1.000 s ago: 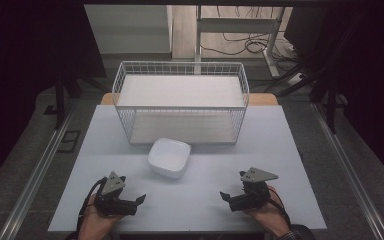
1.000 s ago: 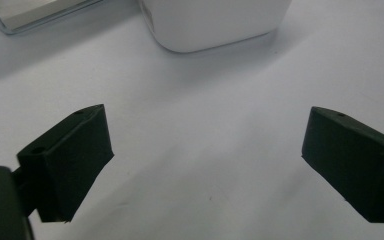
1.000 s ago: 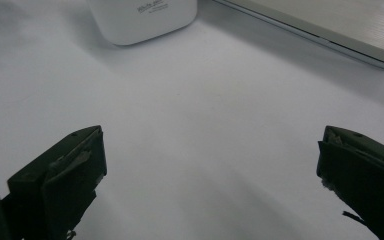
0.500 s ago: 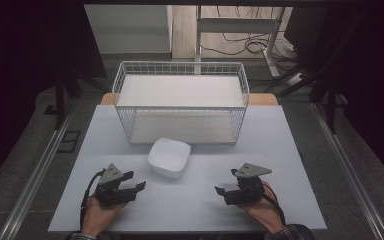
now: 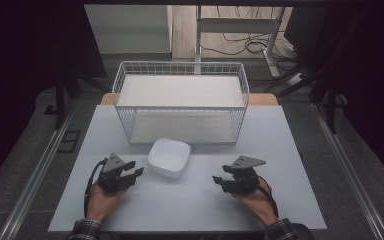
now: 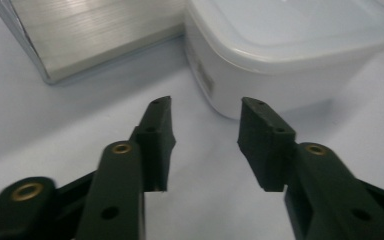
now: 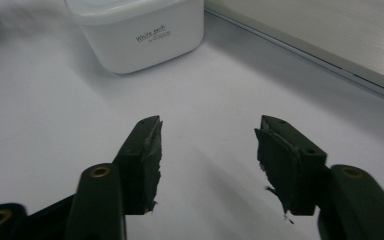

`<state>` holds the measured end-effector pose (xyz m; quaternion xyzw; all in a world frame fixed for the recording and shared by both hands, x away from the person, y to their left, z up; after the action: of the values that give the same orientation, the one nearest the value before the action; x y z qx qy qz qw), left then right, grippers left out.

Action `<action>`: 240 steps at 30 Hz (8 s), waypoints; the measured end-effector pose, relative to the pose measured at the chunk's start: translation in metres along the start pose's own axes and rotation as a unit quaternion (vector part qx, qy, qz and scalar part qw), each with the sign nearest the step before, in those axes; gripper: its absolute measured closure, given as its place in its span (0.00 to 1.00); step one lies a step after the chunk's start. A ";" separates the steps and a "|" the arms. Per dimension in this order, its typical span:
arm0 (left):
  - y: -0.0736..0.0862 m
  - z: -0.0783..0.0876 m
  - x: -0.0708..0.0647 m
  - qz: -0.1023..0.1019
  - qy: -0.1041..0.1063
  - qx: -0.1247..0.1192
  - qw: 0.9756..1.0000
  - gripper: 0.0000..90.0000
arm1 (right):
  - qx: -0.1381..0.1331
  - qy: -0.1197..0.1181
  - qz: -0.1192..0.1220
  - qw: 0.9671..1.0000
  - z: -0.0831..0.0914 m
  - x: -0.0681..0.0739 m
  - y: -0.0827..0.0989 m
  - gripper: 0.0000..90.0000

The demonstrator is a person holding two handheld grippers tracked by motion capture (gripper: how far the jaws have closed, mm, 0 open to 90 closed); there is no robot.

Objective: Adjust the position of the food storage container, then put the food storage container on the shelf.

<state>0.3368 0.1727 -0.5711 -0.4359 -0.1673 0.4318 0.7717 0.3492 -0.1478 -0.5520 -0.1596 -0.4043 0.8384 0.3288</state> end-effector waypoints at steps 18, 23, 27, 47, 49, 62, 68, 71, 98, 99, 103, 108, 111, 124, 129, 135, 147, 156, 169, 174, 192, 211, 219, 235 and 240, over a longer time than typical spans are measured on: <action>-0.033 -0.051 0.021 -0.022 0.006 0.004 1.000 0.96 | -0.008 -0.020 0.020 1.000 -0.041 0.004 -0.028 0.99; -0.034 -0.061 0.017 -0.028 0.015 0.015 0.999 1.00 | -0.012 -0.024 0.020 0.999 -0.053 0.006 -0.037 0.99; -0.033 -0.062 0.011 -0.027 0.026 0.016 0.999 1.00 | -0.007 -0.029 0.018 0.999 -0.062 0.009 -0.037 0.99; -0.027 -0.065 -0.049 -0.085 0.072 0.053 0.992 1.00 | -0.002 0.007 -0.023 1.000 -0.059 -0.017 -0.029 0.99; -0.025 -0.064 -0.053 -0.093 0.072 0.057 0.991 0.99 | -0.002 0.009 -0.025 1.000 -0.059 -0.018 -0.028 0.99; -0.020 -0.054 -0.057 -0.091 0.075 0.061 0.991 0.99 | 0.007 -0.001 -0.017 1.000 -0.052 -0.005 -0.022 0.99; -0.020 -0.051 -0.057 -0.085 0.076 0.060 0.992 1.00 | 0.009 -0.011 -0.015 1.000 -0.043 0.003 -0.018 0.99; -0.020 -0.050 -0.058 -0.086 0.075 0.058 0.992 1.00 | 0.012 -0.012 -0.015 1.000 -0.040 0.007 -0.016 0.99; -0.009 -0.023 -0.044 -0.047 0.057 0.026 0.997 0.18 | -0.014 0.003 0.003 1.000 -0.014 -0.019 -0.017 0.30; -0.008 -0.023 -0.044 -0.048 0.057 0.028 0.997 0.15 | -0.012 0.006 0.005 1.000 -0.016 -0.020 -0.015 0.27; -0.007 -0.026 -0.042 -0.058 0.051 0.027 0.997 0.11 | -0.009 0.001 0.010 1.000 -0.020 -0.018 -0.014 0.18; -0.006 -0.031 -0.036 -0.076 0.040 0.016 0.996 0.05 | -0.006 0.004 0.008 1.000 -0.022 -0.019 -0.016 0.11; -0.009 -0.029 -0.035 -0.064 0.047 0.007 0.997 0.05 | -0.009 0.005 -0.001 1.000 -0.023 -0.023 -0.018 0.09; -0.037 -0.027 -0.049 -0.051 0.067 -0.005 0.996 0.07 | -0.025 -0.020 -0.025 0.999 -0.017 -0.019 -0.036 0.07; -0.047 -0.032 -0.055 -0.017 0.090 -0.011 0.996 0.05 | -0.016 -0.024 -0.030 0.999 -0.018 -0.012 -0.044 0.04; -0.051 -0.038 -0.059 -0.009 0.110 -0.005 0.994 0.03 | -0.007 -0.023 -0.017 1.000 -0.024 -0.001 -0.048 0.01; -0.055 -0.061 -0.065 -0.007 0.114 0.012 0.993 0.07 | 0.025 -0.038 -0.015 0.999 -0.041 0.012 -0.055 0.12; -0.056 -0.073 -0.064 0.021 0.153 0.014 0.988 0.08 | 0.038 -0.069 -0.030 0.996 -0.060 0.013 -0.058 0.11; -0.045 -0.048 -0.079 0.030 0.159 0.033 0.986 0.25 | 0.073 -0.115 -0.065 0.989 -0.036 0.025 -0.042 0.34; -0.039 -0.032 -0.078 0.055 0.157 0.027 0.986 0.54 | 0.064 -0.089 -0.068 0.992 -0.023 0.022 -0.043 0.56; -0.041 -0.023 -0.073 0.110 0.132 -0.018 0.985 0.87 | 0.025 -0.039 -0.100 0.994 -0.013 0.021 -0.043 0.86; -0.067 -0.022 -0.056 0.078 0.093 -0.044 0.992 0.88 | -0.022 -0.025 -0.083 0.996 -0.023 0.011 -0.068 0.86; -0.076 -0.031 -0.036 0.085 0.082 -0.044 0.992 0.87 | -0.027 -0.016 -0.078 0.996 -0.039 0.001 -0.086 0.86; -0.079 -0.061 -0.021 0.093 0.072 -0.025 0.993 0.87 | -0.013 -0.006 -0.095 0.995 -0.064 -0.020 -0.086 0.85; -0.079 -0.068 -0.018 0.085 0.057 -0.021 0.995 0.86 | -0.010 0.001 -0.090 0.996 -0.071 -0.024 -0.086 0.84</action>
<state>0.4113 0.1027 -0.5426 -0.4884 -0.0943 0.4666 0.7314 0.4409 -0.0842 -0.5283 -0.1264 -0.4256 0.8009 0.4019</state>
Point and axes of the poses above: each handheld gripper's, and its own axes: z roughly backward along the jaws, y roughly out of its underside, x roughly to its left, the point moved 8 cm from there along -z, roughly forward along the jaws, and after that the axes turned 4 degrees about y, right-handed, at the moved point
